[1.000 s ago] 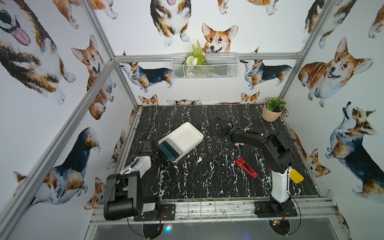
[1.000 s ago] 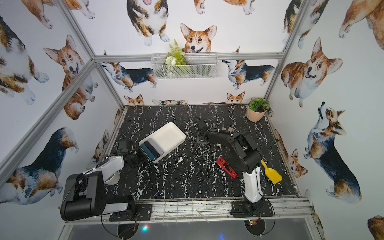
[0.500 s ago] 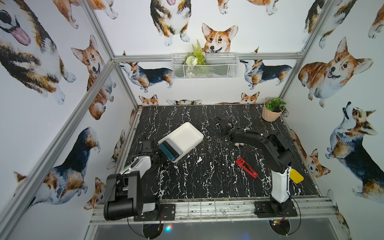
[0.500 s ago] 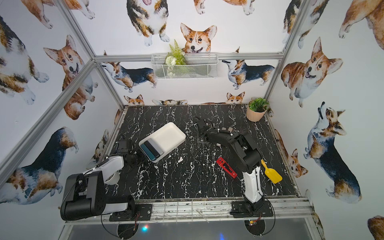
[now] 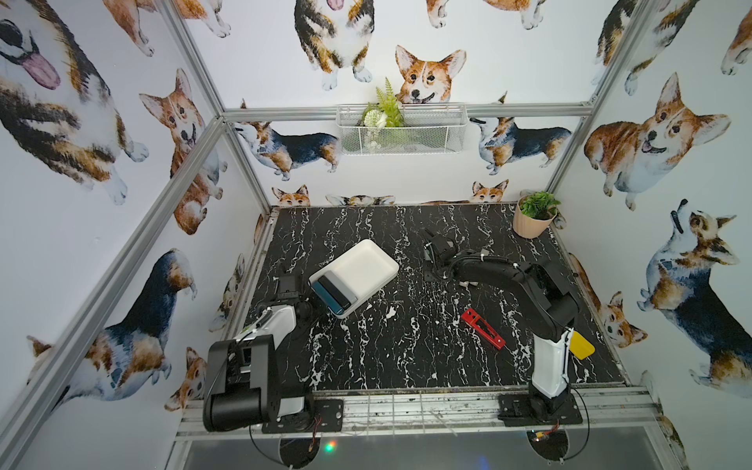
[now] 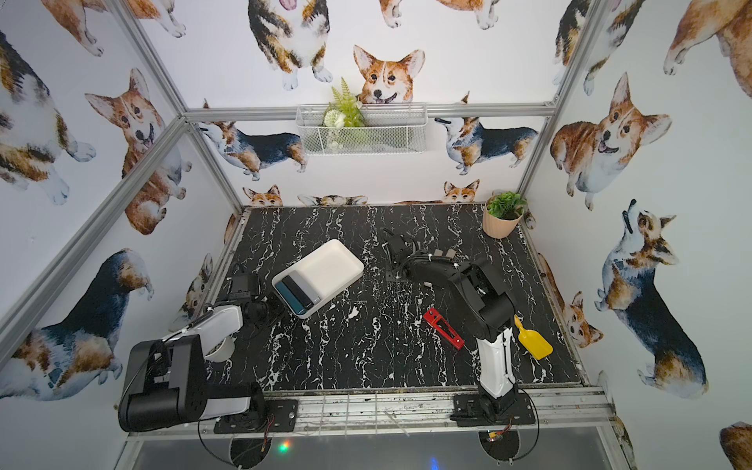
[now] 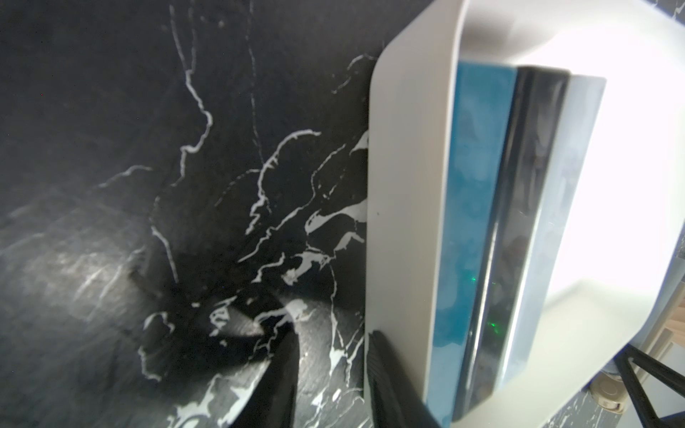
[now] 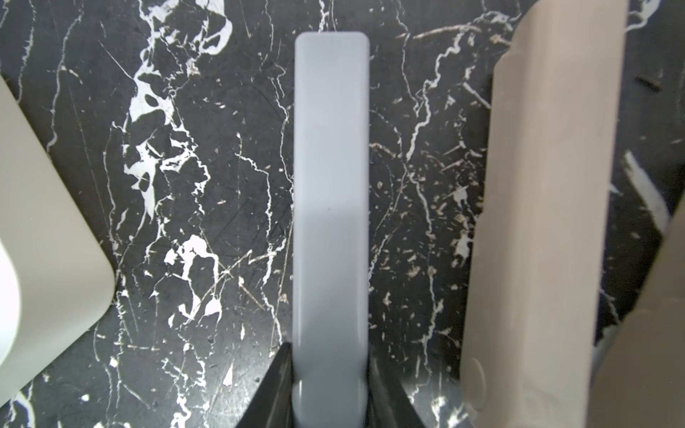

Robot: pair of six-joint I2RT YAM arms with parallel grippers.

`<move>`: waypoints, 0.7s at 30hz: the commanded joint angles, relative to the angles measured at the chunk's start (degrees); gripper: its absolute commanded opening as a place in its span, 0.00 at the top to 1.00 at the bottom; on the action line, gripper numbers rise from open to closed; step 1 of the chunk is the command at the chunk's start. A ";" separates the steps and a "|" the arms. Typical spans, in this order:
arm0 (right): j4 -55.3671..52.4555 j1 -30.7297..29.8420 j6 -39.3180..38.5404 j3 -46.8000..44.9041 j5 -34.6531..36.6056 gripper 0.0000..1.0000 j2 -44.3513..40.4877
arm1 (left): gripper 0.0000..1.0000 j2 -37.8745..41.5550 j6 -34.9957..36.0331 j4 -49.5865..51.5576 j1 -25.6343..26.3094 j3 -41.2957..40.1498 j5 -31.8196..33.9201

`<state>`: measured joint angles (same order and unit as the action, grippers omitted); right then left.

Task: Put the pruning pliers into the storage box
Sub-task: Pick up the pruning pliers from the center of the board.

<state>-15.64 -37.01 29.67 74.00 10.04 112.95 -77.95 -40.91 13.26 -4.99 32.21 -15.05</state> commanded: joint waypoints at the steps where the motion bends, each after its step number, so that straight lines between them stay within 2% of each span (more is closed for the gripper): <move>1: 2.10 -0.08 -0.45 -0.16 -0.58 1.00 -0.84 | 0.65 -0.01 -0.05 1.86 -0.06 -0.11 0.46; 21: 0.54 -4.07 -4.18 3.47 0.81 1.00 -2.91 | 0.65 1.27 0.01 2.21 0.01 -0.65 0.52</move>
<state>-15.68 -40.56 26.68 76.49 9.58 110.50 -77.06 -40.88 13.85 -4.97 31.77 -15.00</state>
